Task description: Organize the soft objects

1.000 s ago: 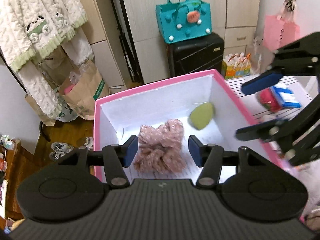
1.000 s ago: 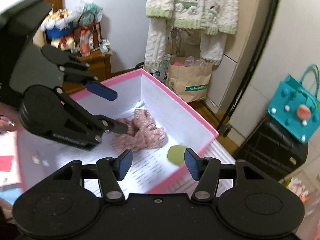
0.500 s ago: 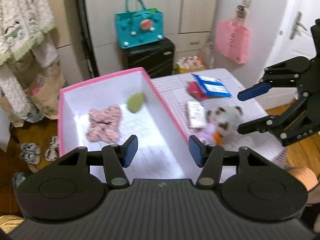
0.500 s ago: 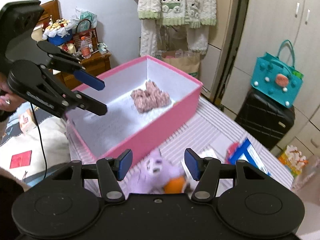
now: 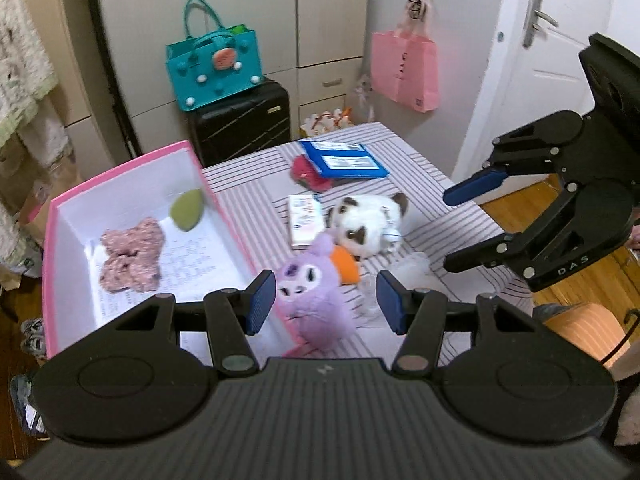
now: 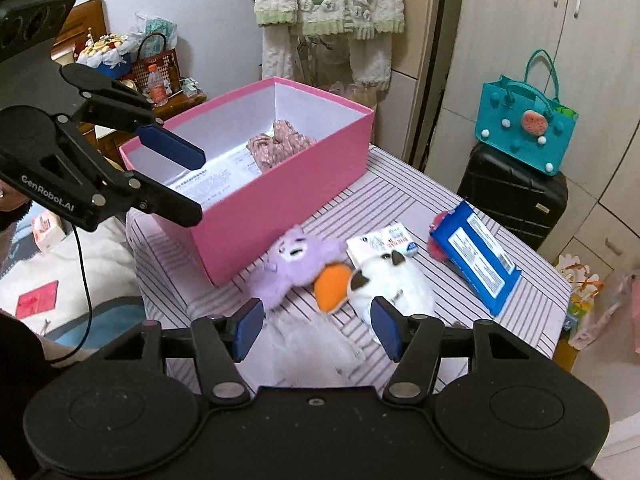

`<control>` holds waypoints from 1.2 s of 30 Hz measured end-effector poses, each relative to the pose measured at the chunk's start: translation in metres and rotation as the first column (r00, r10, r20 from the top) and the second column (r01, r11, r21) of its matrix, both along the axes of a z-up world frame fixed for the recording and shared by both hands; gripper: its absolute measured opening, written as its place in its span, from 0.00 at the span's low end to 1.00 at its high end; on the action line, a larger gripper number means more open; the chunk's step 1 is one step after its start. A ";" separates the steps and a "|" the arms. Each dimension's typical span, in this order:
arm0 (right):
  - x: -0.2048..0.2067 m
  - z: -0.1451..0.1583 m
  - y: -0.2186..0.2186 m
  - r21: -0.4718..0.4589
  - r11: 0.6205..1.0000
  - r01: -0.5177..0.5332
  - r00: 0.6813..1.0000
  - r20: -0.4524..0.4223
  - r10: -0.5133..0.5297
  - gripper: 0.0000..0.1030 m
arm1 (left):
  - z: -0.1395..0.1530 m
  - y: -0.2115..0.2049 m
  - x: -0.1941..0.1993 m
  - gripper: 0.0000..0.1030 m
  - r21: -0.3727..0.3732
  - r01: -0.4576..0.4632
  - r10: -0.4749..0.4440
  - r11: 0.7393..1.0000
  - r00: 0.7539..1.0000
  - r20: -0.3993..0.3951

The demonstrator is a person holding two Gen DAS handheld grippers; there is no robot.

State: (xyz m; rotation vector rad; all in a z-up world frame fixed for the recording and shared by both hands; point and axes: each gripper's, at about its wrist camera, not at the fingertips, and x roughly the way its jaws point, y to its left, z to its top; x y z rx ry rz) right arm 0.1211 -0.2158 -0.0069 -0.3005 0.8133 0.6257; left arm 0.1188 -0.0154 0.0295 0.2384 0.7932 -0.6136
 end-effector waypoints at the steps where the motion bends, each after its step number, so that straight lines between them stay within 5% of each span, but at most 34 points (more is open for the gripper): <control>1: -0.002 -0.002 -0.003 -0.001 1.000 -0.002 1.000 0.004 0.002 0.64 | -0.002 -0.005 -0.002 0.52 0.004 0.007 -0.007 1.000 1.000 0.000; 11: -0.003 -0.031 -0.025 -0.050 0.999 0.002 0.999 0.041 0.000 0.70 | -0.032 -0.043 -0.003 0.52 -0.032 0.054 -0.056 0.998 0.996 -0.074; 18: 0.023 -0.041 -0.055 0.000 1.000 0.010 1.000 0.026 -0.010 0.71 | -0.063 -0.072 0.002 0.52 -0.040 0.061 -0.065 0.997 0.991 -0.117; 22: 0.038 -0.052 -0.058 0.005 0.999 -0.038 0.999 0.025 0.038 0.74 | -0.084 -0.090 -0.001 0.54 -0.023 0.058 -0.059 0.998 0.997 -0.047; 26: 0.056 -0.069 -0.054 -0.016 0.997 -0.070 0.997 0.022 0.070 0.74 | -0.104 -0.091 0.016 0.54 -0.113 0.006 -0.026 0.994 0.983 -0.180; 30: 0.068 -0.082 -0.050 -0.041 0.992 -0.117 0.992 0.035 0.118 0.83 | -0.110 -0.099 0.012 0.54 -0.009 -0.043 0.042 0.999 0.998 -0.050; 36: 0.091 -0.096 -0.040 -0.120 0.979 -0.167 0.983 0.055 0.174 0.88 | -0.123 -0.107 0.008 0.59 0.013 -0.059 0.060 0.998 0.997 -0.038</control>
